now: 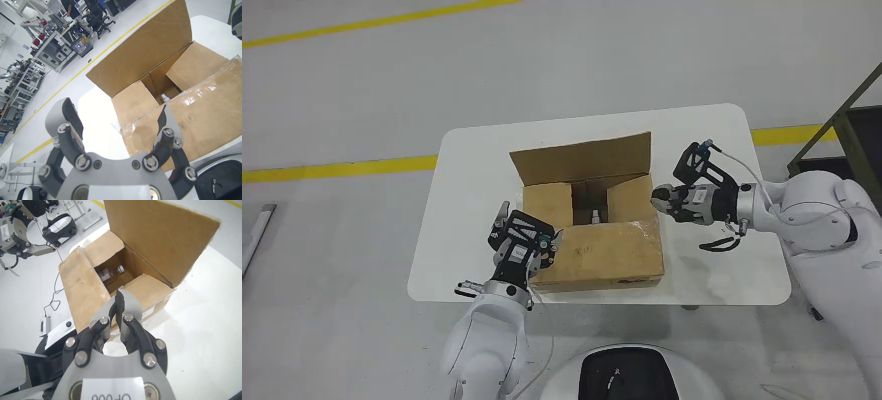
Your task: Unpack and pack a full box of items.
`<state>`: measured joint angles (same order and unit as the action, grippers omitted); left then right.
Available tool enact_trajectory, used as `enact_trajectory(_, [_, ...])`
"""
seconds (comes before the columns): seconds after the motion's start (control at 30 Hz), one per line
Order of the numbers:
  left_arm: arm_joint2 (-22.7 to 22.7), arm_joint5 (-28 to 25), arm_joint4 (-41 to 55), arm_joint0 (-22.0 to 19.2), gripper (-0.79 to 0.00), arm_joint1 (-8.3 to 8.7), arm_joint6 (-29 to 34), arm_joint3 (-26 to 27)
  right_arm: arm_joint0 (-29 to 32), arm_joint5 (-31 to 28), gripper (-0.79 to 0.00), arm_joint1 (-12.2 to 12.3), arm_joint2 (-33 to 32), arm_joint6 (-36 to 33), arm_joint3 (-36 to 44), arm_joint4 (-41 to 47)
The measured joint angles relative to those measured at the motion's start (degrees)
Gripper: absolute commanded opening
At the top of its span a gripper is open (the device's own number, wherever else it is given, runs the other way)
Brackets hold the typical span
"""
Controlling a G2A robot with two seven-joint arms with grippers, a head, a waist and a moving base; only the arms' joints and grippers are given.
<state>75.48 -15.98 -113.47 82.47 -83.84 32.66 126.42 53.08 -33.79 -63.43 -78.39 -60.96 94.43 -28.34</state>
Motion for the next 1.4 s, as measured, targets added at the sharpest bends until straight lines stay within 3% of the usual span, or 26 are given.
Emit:
enact_trajectory(0.93, [0.0, 0.0, 0.0, 0.0, 0.0, 0.0, 0.0, 0.0, 0.09, -0.04, -0.785, 0.0, -0.06, 0.14, 0.1, -0.09])
enact_trajectory(0.97, [0.0, 0.0, 0.0, 0.0, 0.0, 0.0, 0.0, 0.0, 0.09, -0.04, 0.0, 0.0, -0.06, 0.14, 0.1, -0.09])
enact_trajectory(1.23, [1.04, 1.89, 1.6, 0.39, 0.0, 0.15, -2.49, -0.21, 2.33, -0.31, 0.0, 0.06, 1.26, 6.26, 1.57, -1.14])
enact_trajectory(1.4, [1.74, 2.67, 3.45, 0.31, 0.0, 0.23, -2.71, 0.29, 2.07, 0.52, 0.0, 0.35, 1.65, 6.52, 1.36, -1.94])
